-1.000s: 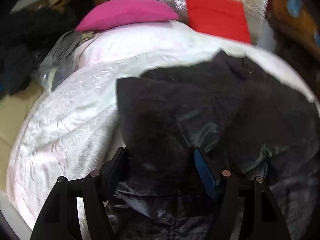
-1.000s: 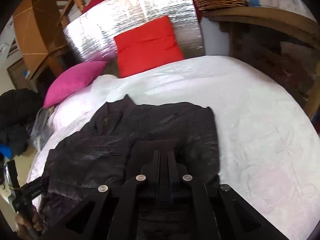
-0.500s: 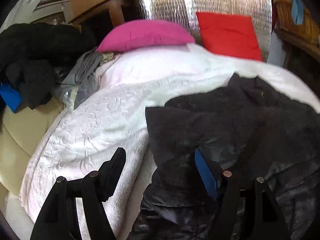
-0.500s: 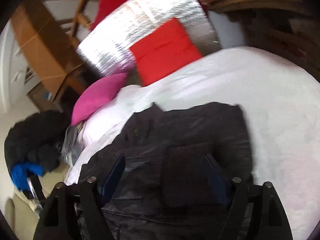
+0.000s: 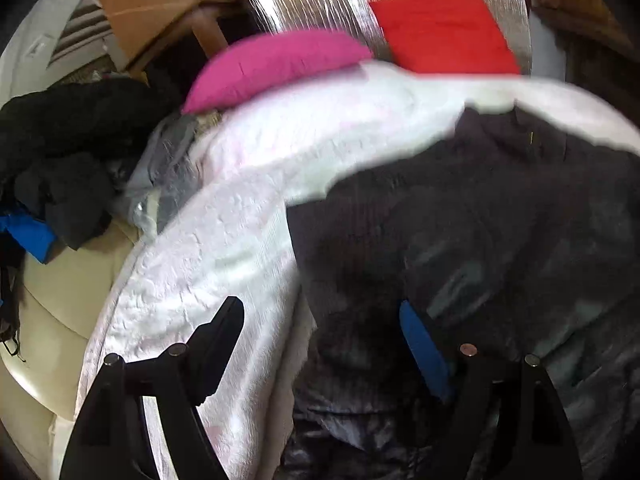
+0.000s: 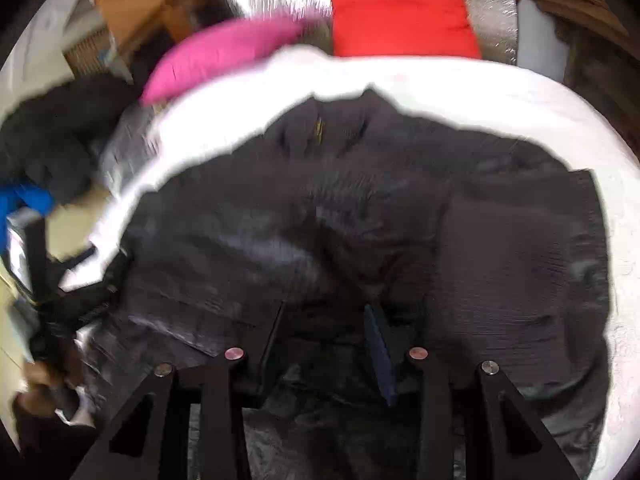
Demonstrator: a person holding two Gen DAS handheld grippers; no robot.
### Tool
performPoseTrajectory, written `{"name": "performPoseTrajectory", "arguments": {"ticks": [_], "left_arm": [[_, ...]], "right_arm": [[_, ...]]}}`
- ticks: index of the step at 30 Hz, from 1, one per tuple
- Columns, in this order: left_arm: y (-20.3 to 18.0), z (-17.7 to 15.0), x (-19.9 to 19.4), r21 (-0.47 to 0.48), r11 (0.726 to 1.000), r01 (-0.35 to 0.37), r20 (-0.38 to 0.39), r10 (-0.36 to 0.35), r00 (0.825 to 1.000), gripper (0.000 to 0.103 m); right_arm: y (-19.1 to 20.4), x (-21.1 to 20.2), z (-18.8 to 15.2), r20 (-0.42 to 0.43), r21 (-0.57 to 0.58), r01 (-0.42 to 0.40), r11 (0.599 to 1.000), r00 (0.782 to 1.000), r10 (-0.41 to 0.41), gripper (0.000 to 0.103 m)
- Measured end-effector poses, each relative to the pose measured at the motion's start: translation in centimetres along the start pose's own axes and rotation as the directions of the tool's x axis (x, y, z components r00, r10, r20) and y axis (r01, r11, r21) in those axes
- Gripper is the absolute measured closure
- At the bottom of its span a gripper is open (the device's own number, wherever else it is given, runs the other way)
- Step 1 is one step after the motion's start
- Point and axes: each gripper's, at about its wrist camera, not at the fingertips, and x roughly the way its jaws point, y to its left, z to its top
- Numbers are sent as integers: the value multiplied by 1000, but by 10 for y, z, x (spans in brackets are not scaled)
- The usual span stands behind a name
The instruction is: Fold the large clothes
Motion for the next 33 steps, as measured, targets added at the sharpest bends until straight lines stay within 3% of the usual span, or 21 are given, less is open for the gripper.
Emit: {"name": "performPoseTrajectory", "arguments": {"ticks": [3, 5, 7, 10, 12, 15, 21, 23, 25, 27, 29, 33], "left_arm": [[2, 10, -16, -51, 998, 40, 103, -35, 994, 21], [-3, 15, -18, -72, 992, 106, 129, -96, 987, 21], [-13, 17, -7, -65, 984, 167, 82, -162, 983, 20], [-39, 13, 27, -26, 980, 195, -81, -197, 977, 20], [-48, 10, 36, -5, 985, 174, -110, -174, 979, 20], [-50, 13, 27, 0, 986, 165, -81, -164, 983, 19], [-45, 15, -1, -36, 957, 289, -2, -290, 957, 19], [-55, 11, 3, 9, 957, 289, -41, -288, 957, 19], [-72, 1, 17, 82, 963, 256, -130, -245, 961, 18], [-78, -3, 20, 109, 965, 237, -128, -223, 966, 18], [-76, -2, 12, 102, 967, 235, -108, -225, 968, 18], [-60, -2, -3, 44, 957, 285, -74, -281, 957, 18]], "right_arm": [[-38, -30, 13, 138, 127, 8, 992, 990, -25, 60], [-67, -38, 18, 193, 235, -20, 972, 981, -27, 60], [-87, -33, 25, 198, 300, -22, 954, 979, -40, 59], [-105, -3, 25, 108, 346, 5, 938, 993, -45, 59], [-105, 8, 23, 89, 324, 35, 945, 994, -68, 59], [-96, 1, 23, 91, 287, 55, 956, 992, -85, 59], [-56, -21, 13, 126, 172, -17, 985, 992, -5, 57], [-36, -17, 5, 80, 97, -17, 995, 997, 9, 57], [-23, -8, -5, -6, 39, 8, 999, 1000, -7, 56], [-16, 4, -14, -74, -15, 64, 998, 995, -65, 56], [-16, -1, -14, -65, -14, 53, 999, 996, -54, 56], [-30, -26, -17, -65, 113, -54, 992, 996, 61, 56]]}}
